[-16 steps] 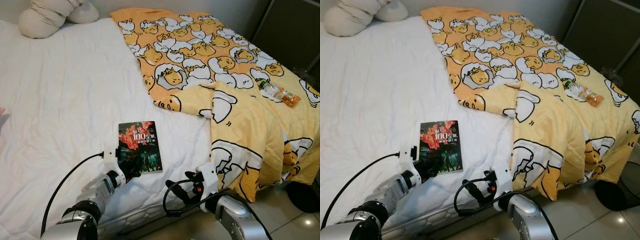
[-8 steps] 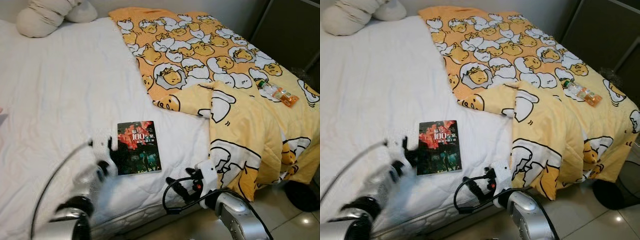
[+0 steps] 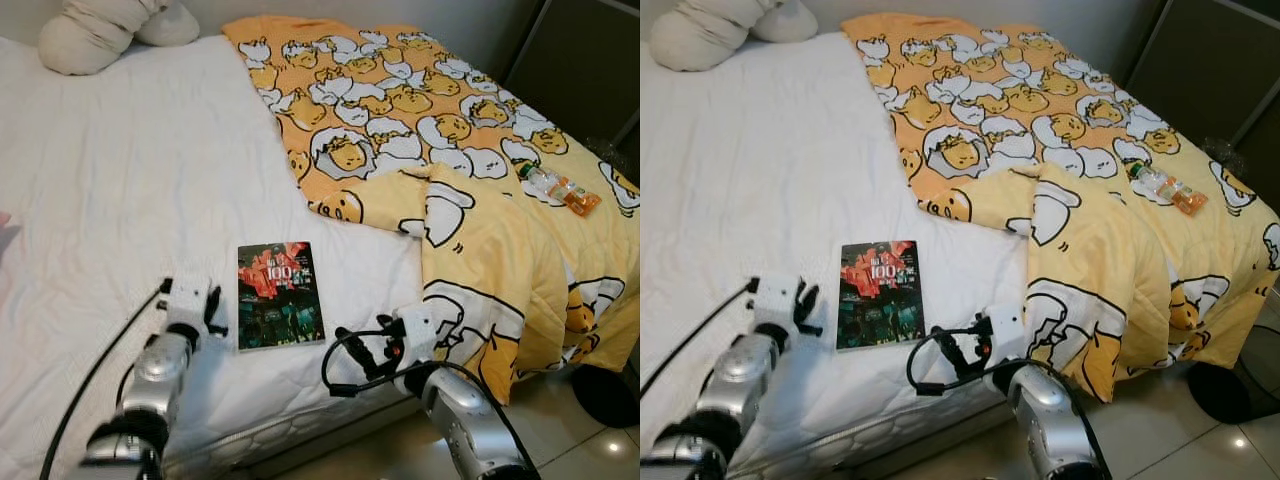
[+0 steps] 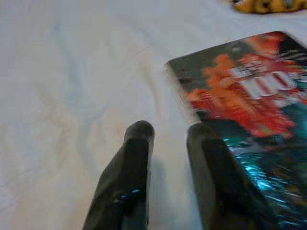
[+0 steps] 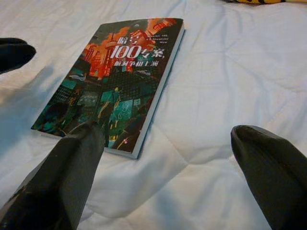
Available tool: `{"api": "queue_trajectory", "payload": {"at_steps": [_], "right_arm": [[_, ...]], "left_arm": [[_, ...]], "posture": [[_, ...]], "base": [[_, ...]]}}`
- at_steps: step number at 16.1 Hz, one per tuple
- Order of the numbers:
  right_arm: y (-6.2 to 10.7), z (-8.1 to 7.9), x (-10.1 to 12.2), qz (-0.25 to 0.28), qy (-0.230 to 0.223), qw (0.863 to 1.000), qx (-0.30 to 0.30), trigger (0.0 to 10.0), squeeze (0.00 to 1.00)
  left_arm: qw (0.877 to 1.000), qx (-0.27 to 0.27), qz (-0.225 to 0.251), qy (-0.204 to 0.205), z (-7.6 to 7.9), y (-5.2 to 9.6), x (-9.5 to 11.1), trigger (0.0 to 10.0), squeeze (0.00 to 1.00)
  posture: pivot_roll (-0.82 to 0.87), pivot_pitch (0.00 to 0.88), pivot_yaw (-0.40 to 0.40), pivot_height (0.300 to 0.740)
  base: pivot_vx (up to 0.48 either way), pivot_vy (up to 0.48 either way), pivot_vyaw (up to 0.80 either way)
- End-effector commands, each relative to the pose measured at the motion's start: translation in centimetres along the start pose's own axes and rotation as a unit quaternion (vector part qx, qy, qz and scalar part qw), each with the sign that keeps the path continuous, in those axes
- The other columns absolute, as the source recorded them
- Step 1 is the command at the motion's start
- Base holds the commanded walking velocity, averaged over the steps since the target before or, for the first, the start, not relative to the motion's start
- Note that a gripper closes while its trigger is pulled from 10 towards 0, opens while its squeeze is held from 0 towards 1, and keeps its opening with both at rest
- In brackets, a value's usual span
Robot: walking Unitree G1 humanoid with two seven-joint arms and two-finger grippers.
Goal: Clean up the room
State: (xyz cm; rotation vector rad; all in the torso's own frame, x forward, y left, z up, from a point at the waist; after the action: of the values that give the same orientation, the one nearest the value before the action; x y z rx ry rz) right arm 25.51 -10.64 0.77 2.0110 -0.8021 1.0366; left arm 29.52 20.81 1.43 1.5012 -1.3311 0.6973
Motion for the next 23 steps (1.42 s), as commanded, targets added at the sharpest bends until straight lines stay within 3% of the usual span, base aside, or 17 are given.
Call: {"api": "queue_trajectory", "payload": {"at_steps": [1,3,5,10,11,12,13,15,16,17,20,23], "right_arm": [[0.1,0.5,0.2,0.008,0.002,1.0,-0.005,10.0,1.0],[-0.1,0.7,0.0,0.006,-0.013,1.0,-0.009,10.0,1.0],[-2.6,0.7,1.0,0.004,-0.068,0.998,-0.009,10.0,1.0],[-5.0,-0.2,2.3,-0.002,-0.089,0.996,-0.009,10.0,1.0],[-5.9,-0.6,2.8,-0.005,-0.103,0.994,-0.021,10.0,1.0],[-6.2,-0.7,2.9,-0.007,-0.11,0.993,-0.028,10.0,1.0],[-6.5,-0.8,3.1,-0.009,-0.115,0.993,-0.036,10.0,1.0],[-6.8,-1.1,3.5,-0.001,-0.106,0.993,-0.044,10.0,0.72],[-7.0,-1.2,3.8,0.007,-0.106,0.993,-0.048,10.0,0.05],[-7.1,-1.3,3.9,0.011,-0.109,0.993,-0.053,10.0,0.0],[-7.3,-1.4,3.9,0.01,-0.13,0.99,-0.061,10.0,0.0],[-7.9,-2.7,4.1,0.006,-0.129,0.991,-0.029,10.0,0.0]], "left_arm": [[0.999,-0.015,0.019,-0.031,1.4,0.3,0.2,10.0,1.0],[0.999,-0.013,0.021,-0.039,1.9,0.8,0.0,10.0,1.0],[0.992,-0.017,0.082,-0.093,2.7,1.5,1.7,10.0,1.0],[0.993,-0.016,0.095,-0.075,2.9,3.0,2.2,10.0,1.0],[0.99,-0.074,0.112,-0.047,4.3,4.4,2.8,10.0,1.0],[0.986,-0.101,0.126,-0.046,4.9,5.3,3.4,10.0,1.0],[0.981,-0.126,0.144,-0.042,5.5,6.6,4.3,10.0,0.0],[0.981,-0.115,0.149,-0.042,5.0,8.0,5.3,10.0,0.0],[0.982,-0.103,0.147,-0.055,4.6,8.5,5.3,10.0,0.0],[0.983,-0.103,0.144,-0.052,4.6,9.2,5.3,10.0,0.0],[0.977,-0.136,0.154,-0.061,5.4,10.9,6.1,10.0,0.0],[0.979,-0.135,0.141,-0.059,5.2,11.3,6.6,10.0,0.0]], "posture": [[0.11,0.0,-0.069,0.74],[0.11,0.0,-0.071,0.74],[0.18,0.0,-0.079,0.74],[0.27,0.085,-0.106,0.74],[0.3,0.123,-0.109,0.74],[0.31,0.135,-0.106,0.74],[0.33,0.156,-0.104,0.74],[0.35,0.183,-0.098,0.74],[0.36,0.195,-0.096,0.74],[0.36,0.214,-0.092,0.74],[0.36,0.245,-0.088,0.74],[0.37,0.253,-0.088,0.74]], "base": [[0.0,0.0,0.0],[0.0,0.0,0.0],[0.0,0.0,0.0],[0.0,0.0,0.0],[0.0,0.0,0.0],[0.0,0.0,0.0],[0.0,0.0,0.0],[0.0,0.0,0.0],[0.0,0.0,0.0],[0.0,0.0,0.0],[0.0,0.0,0.0],[0.0,0.0,0.0]]}}
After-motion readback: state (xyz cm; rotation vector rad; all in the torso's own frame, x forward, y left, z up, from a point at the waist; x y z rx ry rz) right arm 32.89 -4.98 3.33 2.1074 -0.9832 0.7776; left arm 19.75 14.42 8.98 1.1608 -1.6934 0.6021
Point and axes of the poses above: a point about 5 cm out from each wrist's last joint towards the gripper, its own y axis pointing back from the gripper into the wrist, its own x axis along the axis of the wrist's last joint, z = x × y, the point moved 1 cm from there along -y, pointing out of the wrist towards the gripper, and after that the axes turned 9 degrees about -y, right-handed, at the moved point
